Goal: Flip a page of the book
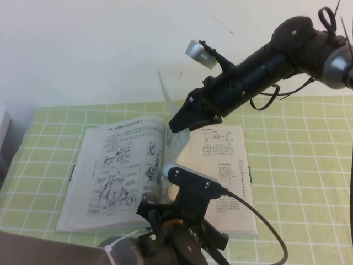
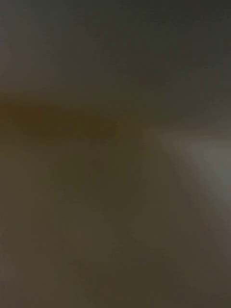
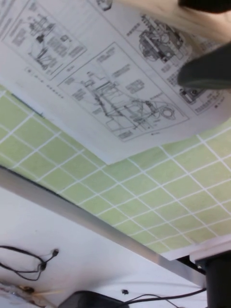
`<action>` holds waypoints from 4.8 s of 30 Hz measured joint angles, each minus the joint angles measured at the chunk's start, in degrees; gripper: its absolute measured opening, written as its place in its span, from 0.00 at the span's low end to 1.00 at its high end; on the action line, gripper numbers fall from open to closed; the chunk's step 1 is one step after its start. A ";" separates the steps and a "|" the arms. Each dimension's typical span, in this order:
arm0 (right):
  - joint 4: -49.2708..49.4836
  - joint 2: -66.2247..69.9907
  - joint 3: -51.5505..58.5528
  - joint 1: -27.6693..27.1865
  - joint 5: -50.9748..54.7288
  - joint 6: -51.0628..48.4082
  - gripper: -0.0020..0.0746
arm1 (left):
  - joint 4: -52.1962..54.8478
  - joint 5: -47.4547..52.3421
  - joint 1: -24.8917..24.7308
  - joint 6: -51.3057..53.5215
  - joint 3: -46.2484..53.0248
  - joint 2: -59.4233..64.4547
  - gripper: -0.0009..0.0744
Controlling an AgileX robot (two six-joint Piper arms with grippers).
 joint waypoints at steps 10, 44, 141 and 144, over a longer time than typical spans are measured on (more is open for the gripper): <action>-6.60 -6.84 0.00 0.00 0.23 0.25 0.37 | -2.52 -2.51 1.67 0.13 0.00 0.00 0.01; -19.15 -5.54 28.76 0.47 -10.31 -6.26 0.03 | -7.39 -0.37 7.95 6.44 0.00 -3.65 0.01; -66.65 -113.39 91.32 0.58 -25.22 35.91 0.02 | 62.33 32.35 29.92 -35.75 31.26 -74.15 0.01; -66.53 -113.39 91.32 0.58 -23.67 35.91 0.02 | 62.33 32.35 29.92 -35.75 31.26 -74.15 0.01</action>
